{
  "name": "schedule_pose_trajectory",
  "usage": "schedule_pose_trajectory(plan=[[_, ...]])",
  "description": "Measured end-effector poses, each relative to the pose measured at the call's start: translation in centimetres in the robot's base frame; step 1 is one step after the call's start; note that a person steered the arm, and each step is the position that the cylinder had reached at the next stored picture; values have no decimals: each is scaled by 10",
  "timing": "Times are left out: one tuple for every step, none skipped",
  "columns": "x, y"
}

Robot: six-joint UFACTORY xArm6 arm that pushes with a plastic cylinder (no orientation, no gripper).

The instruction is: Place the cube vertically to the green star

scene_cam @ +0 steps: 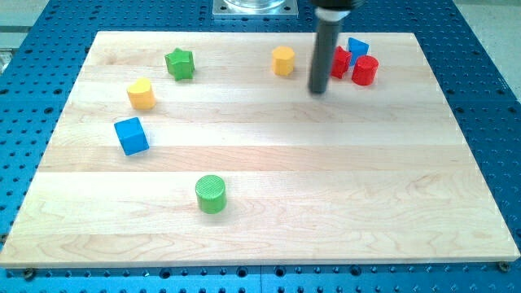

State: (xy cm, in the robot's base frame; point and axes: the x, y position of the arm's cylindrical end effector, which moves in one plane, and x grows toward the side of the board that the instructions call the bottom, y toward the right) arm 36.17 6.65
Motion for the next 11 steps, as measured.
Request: schedule_pose_trajectory(plan=[[56,-90],[85,-189],[124,-243],[152,-288],[157,-357],[142,-353],[114,-305],[96,-243],[75,-215],[71,-235],[60,-243]])
